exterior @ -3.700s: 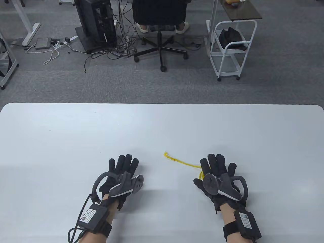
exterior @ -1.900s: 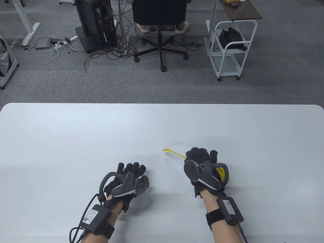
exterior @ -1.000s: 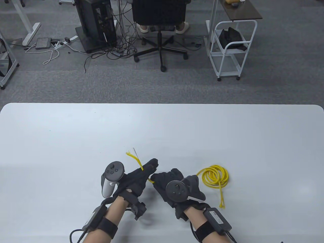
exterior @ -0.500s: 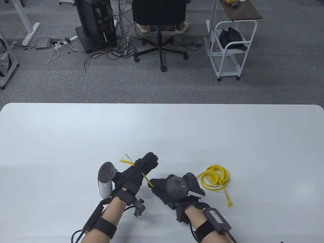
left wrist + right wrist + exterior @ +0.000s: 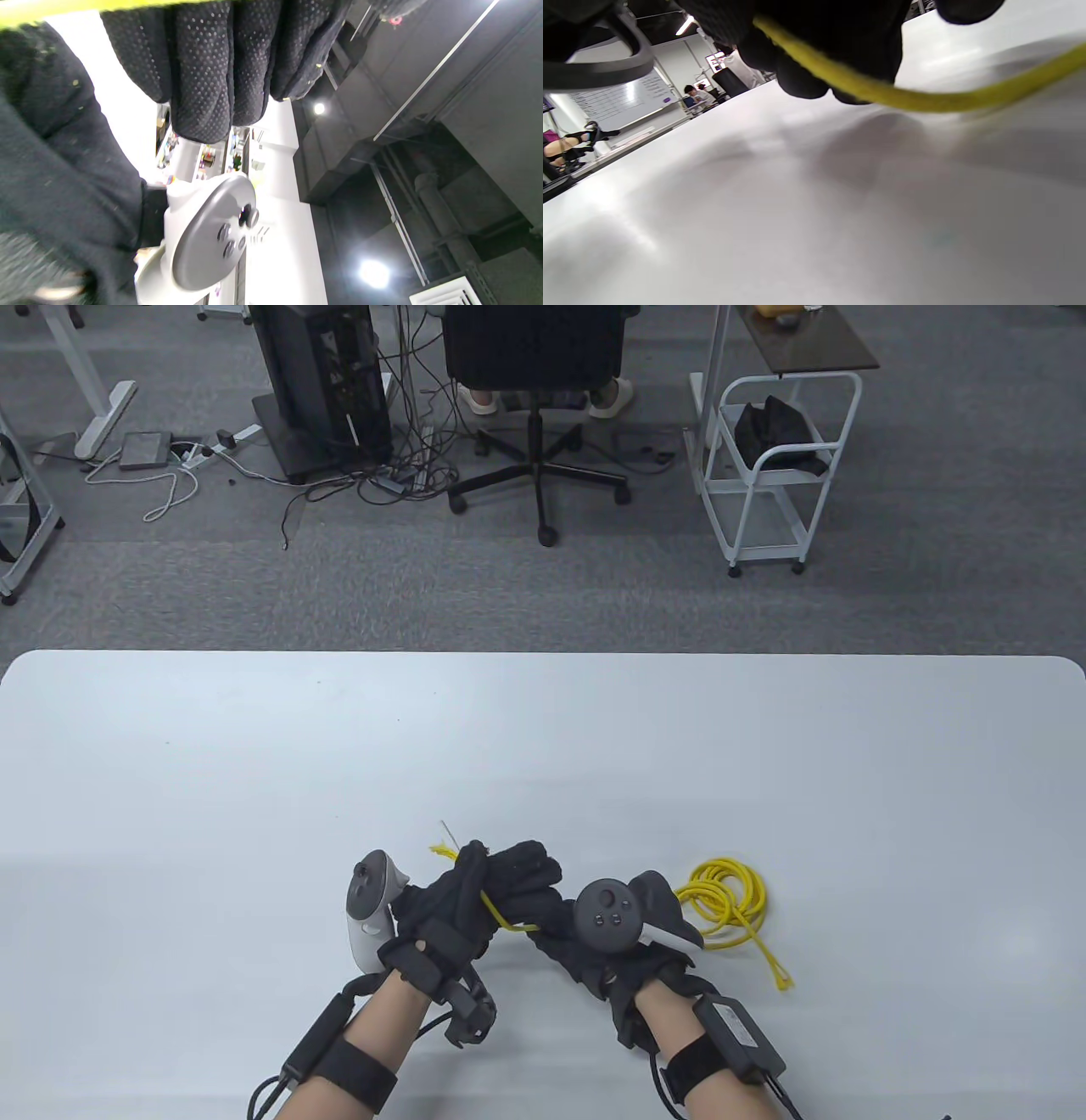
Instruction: Coil the rope
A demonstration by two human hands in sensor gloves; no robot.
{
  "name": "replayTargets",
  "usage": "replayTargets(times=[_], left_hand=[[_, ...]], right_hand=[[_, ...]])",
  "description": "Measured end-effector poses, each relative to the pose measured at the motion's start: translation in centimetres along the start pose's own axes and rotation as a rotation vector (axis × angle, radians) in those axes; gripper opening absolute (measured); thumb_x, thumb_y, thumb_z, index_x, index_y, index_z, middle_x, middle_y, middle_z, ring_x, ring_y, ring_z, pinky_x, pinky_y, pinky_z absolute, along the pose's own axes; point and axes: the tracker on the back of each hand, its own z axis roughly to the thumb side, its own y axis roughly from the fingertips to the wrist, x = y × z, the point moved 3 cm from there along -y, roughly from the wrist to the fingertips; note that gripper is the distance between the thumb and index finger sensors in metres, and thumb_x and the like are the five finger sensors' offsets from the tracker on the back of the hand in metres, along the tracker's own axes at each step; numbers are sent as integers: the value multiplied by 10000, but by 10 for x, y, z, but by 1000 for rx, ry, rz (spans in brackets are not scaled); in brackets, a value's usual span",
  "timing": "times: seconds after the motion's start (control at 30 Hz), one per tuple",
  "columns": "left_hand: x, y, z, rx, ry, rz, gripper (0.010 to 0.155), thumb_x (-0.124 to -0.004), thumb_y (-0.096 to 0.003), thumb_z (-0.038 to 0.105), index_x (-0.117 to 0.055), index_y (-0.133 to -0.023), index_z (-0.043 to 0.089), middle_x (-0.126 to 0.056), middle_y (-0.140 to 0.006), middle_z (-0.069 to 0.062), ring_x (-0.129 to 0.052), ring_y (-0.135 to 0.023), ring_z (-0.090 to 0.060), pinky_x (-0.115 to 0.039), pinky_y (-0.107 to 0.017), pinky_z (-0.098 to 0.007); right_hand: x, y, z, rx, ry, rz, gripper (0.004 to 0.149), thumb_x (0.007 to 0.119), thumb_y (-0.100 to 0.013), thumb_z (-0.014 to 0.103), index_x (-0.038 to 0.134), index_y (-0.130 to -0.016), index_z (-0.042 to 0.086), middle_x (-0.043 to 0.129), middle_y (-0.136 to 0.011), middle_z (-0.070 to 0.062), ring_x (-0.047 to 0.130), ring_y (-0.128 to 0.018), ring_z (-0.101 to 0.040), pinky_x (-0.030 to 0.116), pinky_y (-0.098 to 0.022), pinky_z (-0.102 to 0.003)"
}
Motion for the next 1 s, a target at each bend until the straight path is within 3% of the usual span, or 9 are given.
replayTargets(times=[0.13,0.3,0.47,0.67,0.8,1.0], left_hand=[[-14,-3,-8,54,-48,-112,668,-432,-591,538,-871,-950,185,-994,-900,-163,-1081,-650,-323,-845,-532,-432],[-31,-5,-24,212,-167,-291,675,-429,-599,537,-883,-943,174,-1005,-885,-162,-1082,-639,-322,-843,-527,-432],[-33,-5,-37,337,-279,-363,675,-430,-601,530,-885,-940,165,-1001,-887,-177,-1081,-639,-329,-841,-526,-429],[-23,-1,-47,457,-407,-325,696,-404,-604,525,-840,-986,139,-952,-938,-207,-1052,-688,-357,-818,-550,-442],[-11,1,-47,459,-449,-184,703,-392,-604,518,-785,-1026,117,-909,-970,-228,-1024,-725,-379,-797,-570,-456],[-1,4,-42,459,-434,-79,714,-377,-606,510,-707,-1067,76,-828,-1024,-277,-960,-791,-429,-748,-606,-491]], right_hand=[[-7,4,-14,42,-15,-34,403,679,-585,385,711,-948,212,830,-923,-126,861,-785,-410,520,-655,-734],[-17,8,-21,51,-80,-93,399,695,-579,395,719,-933,214,813,-946,-127,844,-814,-418,508,-655,-743],[-24,9,-22,34,-162,-133,394,725,-568,405,738,-906,205,790,-971,-126,823,-842,-420,502,-656,-746],[-27,10,-20,9,-295,-169,395,727,-570,401,729,-906,192,780,-974,-132,812,-848,-429,497,-656,-749],[-27,10,-9,-43,-317,-199,399,719,-575,397,715,-914,188,756,-993,-138,795,-861,-437,494,-656,-751],[-26,10,7,-101,-294,-258,416,697,-582,384,681,-938,168,661,-1056,-164,734,-900,-461,480,-658,-757]])
